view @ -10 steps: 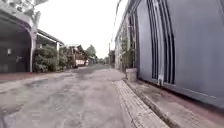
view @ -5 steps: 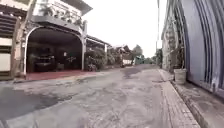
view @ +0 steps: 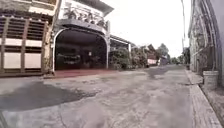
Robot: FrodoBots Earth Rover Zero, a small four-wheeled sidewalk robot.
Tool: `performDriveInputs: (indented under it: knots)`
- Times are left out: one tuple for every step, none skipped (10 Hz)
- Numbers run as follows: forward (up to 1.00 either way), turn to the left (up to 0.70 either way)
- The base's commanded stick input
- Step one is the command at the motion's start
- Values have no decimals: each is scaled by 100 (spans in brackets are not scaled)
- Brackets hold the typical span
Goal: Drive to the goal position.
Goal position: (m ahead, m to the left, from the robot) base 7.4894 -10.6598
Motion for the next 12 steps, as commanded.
performDriveInputs:
  knots:
    - [19,-36]
    - [19,-35]
    - [19,-32]
    - [19,-3]
    - [19,0]
    - [19,0]
    - [21,0]
    - [22,0]
    - [34,0]
    - [56,0]
    - [70,0]
    - [70,0]
